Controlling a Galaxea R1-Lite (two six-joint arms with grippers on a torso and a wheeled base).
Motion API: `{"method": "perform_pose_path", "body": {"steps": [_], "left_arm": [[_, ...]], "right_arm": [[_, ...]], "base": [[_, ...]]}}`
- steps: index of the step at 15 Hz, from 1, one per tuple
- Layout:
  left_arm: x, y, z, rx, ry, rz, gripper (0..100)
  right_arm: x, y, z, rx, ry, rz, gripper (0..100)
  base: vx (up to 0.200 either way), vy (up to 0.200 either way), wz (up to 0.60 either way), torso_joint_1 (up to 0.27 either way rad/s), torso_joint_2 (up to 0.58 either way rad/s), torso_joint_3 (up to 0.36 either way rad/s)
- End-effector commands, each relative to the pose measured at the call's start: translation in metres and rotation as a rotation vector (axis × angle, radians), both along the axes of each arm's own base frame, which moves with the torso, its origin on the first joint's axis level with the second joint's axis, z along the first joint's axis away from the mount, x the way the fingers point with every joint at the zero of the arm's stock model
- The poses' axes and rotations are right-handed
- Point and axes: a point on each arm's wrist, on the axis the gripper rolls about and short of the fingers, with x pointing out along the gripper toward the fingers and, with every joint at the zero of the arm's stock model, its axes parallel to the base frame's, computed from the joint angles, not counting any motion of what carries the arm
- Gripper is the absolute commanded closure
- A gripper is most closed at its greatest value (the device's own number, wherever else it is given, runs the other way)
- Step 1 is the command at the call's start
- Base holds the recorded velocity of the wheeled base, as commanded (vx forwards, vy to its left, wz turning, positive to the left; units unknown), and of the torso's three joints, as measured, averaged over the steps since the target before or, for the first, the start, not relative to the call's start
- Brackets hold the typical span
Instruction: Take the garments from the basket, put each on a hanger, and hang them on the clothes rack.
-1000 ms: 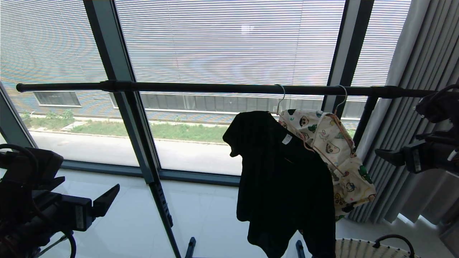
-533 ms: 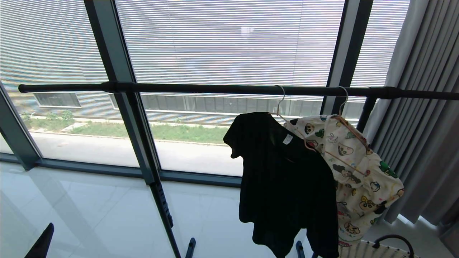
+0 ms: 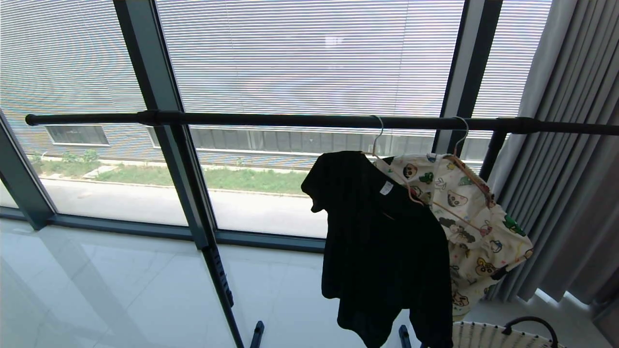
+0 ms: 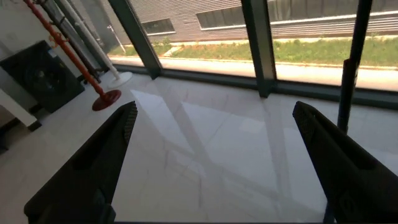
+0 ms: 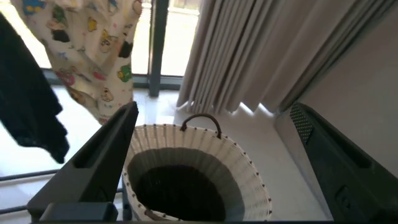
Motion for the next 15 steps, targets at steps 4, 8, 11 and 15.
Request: {"method": "perform_pose_path", "body": {"steps": [4,8,11,15], "left_arm": [[-0.008,-0.002,-0.013,-0.036,0.005,0.09,0],[-0.007,-0.004,-0.013,-0.031,0.012,0.028,0],[-0.004,-0.01,-0.013,-0.078,0.003,-0.284,0],[-0.003,-0.015,-0.014,-0.295,-0.051,-0.493,0]], "right_arm": [[-0.005,0.002,-0.007,-0.028,-0.062,0.121,0],[-0.002,0.002,-0.008,-0.047,-0.09,0.155,0],[0.002,0.006,-0.007,-0.062,-0.209,0.333,0],[0.002,0.008,-0.011,0.069,-0.18,0.396,0]], "base": [[0.0,0.0,0.0,0.0,0.0,0.0],[0.0,0.0,0.0,0.0,0.0,0.0],[0.0,0.0,0.0,0.0,0.0,0.0],[0.0,0.0,0.0,0.0,0.0,0.0]]}}
